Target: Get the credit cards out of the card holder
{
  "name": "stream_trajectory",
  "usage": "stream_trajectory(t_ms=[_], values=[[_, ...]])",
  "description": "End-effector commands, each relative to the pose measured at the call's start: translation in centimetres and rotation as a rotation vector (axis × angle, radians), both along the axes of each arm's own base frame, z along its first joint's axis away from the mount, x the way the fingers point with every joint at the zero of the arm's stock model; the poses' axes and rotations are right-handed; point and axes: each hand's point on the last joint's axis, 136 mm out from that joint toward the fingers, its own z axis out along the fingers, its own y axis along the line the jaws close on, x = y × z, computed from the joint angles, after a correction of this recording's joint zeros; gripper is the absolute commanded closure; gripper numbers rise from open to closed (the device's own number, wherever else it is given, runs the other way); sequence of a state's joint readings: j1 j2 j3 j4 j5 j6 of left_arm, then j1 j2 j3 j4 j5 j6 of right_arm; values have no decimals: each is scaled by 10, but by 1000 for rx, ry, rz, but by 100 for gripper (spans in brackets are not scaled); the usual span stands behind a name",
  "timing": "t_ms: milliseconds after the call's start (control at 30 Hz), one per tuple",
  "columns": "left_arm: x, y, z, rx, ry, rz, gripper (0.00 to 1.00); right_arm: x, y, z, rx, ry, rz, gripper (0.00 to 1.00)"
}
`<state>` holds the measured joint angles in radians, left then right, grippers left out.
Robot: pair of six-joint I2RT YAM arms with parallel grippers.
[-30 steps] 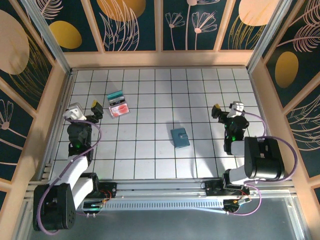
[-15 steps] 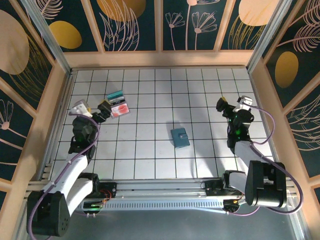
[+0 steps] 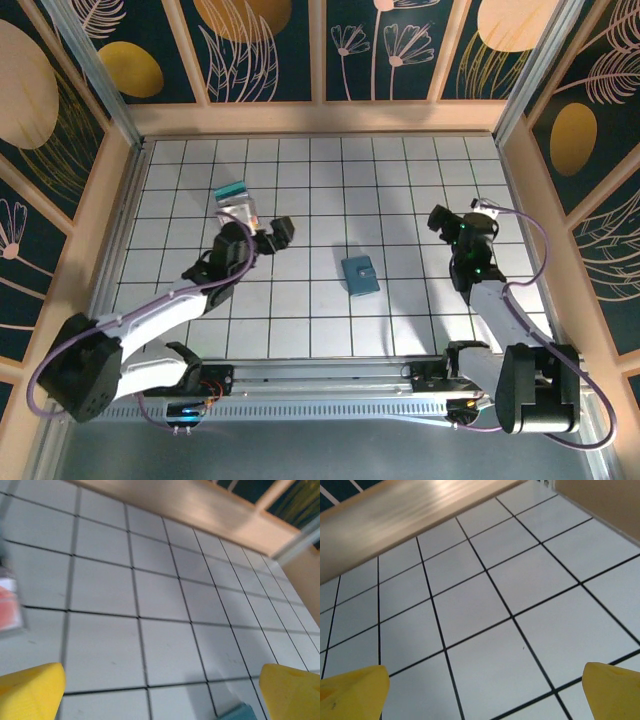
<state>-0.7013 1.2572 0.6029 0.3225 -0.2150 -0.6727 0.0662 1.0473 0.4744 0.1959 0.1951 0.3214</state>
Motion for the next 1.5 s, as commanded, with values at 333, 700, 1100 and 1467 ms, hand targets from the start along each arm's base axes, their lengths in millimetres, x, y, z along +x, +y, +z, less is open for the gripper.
stream_trajectory(t_ms=[333, 700, 1100, 1467], values=[[-34, -75, -42, 7, 241, -184, 9, -6, 15, 2, -11, 118, -25, 1], [-69, -128, -83, -4, 416, -397, 27, -28, 64, -29, 174, 266, 166, 15], [-80, -152, -105, -73, 490, -498, 41, -73, 155, -65, 508, 470, 460, 49], [-85, -159, -117, -79, 528, -535, 40, -105, 178, -100, 497, 615, 513, 55]])
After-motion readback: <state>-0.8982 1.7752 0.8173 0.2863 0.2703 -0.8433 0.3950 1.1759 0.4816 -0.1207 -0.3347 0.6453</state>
